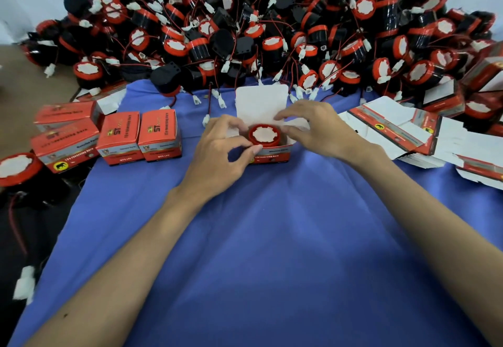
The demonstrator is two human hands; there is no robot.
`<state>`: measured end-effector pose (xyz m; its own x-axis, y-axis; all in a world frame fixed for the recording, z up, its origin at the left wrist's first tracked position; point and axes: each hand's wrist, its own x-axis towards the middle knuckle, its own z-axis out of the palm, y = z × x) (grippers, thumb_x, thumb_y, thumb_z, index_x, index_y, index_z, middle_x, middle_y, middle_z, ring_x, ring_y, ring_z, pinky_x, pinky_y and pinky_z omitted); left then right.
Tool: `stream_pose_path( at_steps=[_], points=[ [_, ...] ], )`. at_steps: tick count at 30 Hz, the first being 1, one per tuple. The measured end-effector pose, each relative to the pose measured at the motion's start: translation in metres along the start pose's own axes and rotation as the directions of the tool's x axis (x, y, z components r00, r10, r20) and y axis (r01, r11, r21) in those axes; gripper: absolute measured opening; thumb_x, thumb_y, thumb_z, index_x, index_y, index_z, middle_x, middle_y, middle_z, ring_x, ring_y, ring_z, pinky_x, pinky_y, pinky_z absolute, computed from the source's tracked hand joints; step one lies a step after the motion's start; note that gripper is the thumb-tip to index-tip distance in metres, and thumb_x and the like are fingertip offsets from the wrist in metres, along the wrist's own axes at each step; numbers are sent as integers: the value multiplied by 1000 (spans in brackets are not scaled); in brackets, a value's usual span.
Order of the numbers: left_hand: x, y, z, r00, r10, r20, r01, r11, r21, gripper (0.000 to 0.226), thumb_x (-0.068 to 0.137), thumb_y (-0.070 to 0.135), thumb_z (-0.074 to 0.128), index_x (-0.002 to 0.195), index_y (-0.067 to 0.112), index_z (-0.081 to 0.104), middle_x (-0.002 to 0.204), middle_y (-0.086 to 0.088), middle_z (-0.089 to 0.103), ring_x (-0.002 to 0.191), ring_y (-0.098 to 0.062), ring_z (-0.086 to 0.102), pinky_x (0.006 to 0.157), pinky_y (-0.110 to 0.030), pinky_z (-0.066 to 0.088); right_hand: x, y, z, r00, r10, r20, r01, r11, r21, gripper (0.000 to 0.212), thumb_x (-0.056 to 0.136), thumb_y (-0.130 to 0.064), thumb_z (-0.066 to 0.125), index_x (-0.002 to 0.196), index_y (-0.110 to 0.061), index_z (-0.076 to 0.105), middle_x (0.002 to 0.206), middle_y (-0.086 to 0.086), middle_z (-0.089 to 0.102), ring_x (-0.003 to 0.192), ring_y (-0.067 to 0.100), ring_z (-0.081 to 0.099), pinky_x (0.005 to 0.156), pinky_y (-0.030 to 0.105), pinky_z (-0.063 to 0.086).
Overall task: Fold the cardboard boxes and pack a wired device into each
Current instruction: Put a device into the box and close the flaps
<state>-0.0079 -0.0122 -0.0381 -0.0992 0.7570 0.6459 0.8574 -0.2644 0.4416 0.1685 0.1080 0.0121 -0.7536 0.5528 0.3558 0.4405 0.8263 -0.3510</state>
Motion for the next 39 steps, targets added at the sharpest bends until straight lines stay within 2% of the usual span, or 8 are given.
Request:
stream_pose_path(
  at_steps=[8,12,17,21,24,27,31,39],
  points=[
    [3,-3,-3,922,-387,22,376,878,-295,72,77,29,80,136,17,42,118,13,50,111,3,48,91,-7,38,-6,-5,17,886,300,-353,-146,904,401,44,74,-10,80,111,-6,57,97,-2,52,79,13,53,64,10,40],
    [1,-4,-5,934,-353,-59,319,894,-314,75,70,25,86,131,15,44,110,23,54,110,2,54,95,-26,45,-17,-18,38,822,360,-442,-67,831,552,44,76,-1,76,113,-1,53,109,6,55,82,5,55,72,16,47],
    [1,-1,-8,911,-337,-239,256,914,-316,78,65,19,90,127,8,44,124,-3,50,107,-9,60,94,-42,48,-20,-22,42,813,330,-480,-31,847,530,34,75,5,73,106,3,58,100,3,58,86,16,61,77,19,50],
    [4,-6,-7,842,-449,-300,365,883,-296,65,69,28,87,117,18,46,98,9,49,85,4,51,78,-21,45,-22,-24,45,822,276,-497,-22,889,457,20,77,3,70,95,1,63,94,4,57,74,18,59,66,21,49],
    [6,-7,-5,820,-522,-235,409,821,-398,43,80,22,79,106,23,46,84,10,57,77,-5,57,64,-15,42,-22,-25,43,836,331,-438,-54,843,535,24,79,1,67,101,-4,57,98,7,57,75,34,63,66,45,55],
    [4,-7,-5,867,-441,-232,315,846,-431,33,85,6,69,105,20,48,71,6,57,62,-2,56,56,-11,39,-24,-28,41,838,350,-419,-34,799,600,36,79,-2,66,104,-12,43,95,-6,50,74,35,63,58,45,54],
    [1,-1,-7,886,-381,-266,259,880,-398,40,80,11,76,108,17,49,78,2,54,68,-4,55,64,-15,44,-26,-26,43,828,356,-432,-30,799,601,35,79,-1,72,96,-8,42,90,-10,47,65,4,56,59,23,49],
    [0,2,-7,989,-10,-146,6,1000,-29,28,88,10,67,116,4,68,110,-11,61,83,-17,58,76,-21,50,-26,-26,44,826,124,-550,98,930,355,22,79,-5,75,100,0,70,100,9,64,80,16,64,63,23,55]
  ],
)
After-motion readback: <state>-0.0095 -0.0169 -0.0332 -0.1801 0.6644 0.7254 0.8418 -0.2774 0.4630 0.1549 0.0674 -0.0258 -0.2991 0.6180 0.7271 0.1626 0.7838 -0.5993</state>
